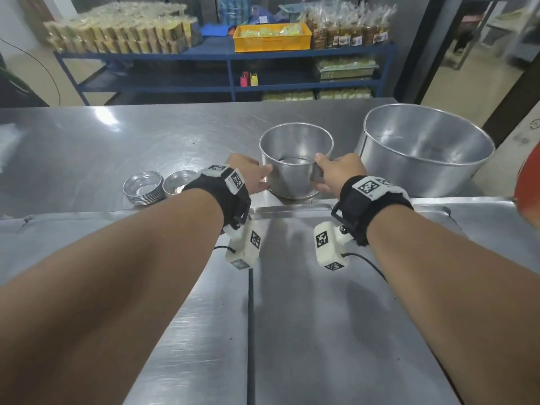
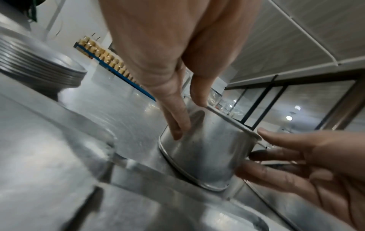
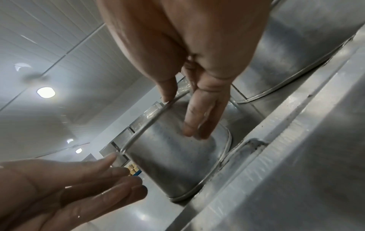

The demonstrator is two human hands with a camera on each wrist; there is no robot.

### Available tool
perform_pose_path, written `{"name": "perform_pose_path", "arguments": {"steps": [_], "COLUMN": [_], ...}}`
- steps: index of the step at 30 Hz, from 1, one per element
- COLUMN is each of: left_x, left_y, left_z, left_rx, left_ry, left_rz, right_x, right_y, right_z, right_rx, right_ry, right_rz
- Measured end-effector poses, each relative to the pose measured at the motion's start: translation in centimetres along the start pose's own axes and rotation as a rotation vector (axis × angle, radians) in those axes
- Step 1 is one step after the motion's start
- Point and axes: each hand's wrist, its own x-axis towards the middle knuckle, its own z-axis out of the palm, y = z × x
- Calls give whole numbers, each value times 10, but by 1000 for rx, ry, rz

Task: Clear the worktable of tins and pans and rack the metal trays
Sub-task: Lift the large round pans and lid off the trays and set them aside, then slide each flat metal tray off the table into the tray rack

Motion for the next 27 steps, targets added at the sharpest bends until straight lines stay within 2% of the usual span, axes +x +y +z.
{"name": "perform_pose_path", "arguments": {"steps": [3,7,10,13,20,27], "left_x": [-23,-66,-112,-167,-292,-415], "left_y": [-6,-16,-25,-42,-118,-184], "left_z": [-16,-43,-66,-89,-151,-203], "left_rx": [104,439,635,712,1069,1115], "left_ry": [-28,-90,-102,-146,-324,-377], "left_rz": [-3,20,120,73,-80,-77], "right_x": [-21,-64,-113,-172,-323,-457], "right_y": [-5,-11,-17,-13,21,70], "right_z": [5,11,11,11,18,20], "right_rx": [-91,-446,-646,-775,-956,-1060], "right_ry": [-10,-107,-204,-285,-444,-454], "right_rz": [-27,-126,-216,-241,-135,23]}}
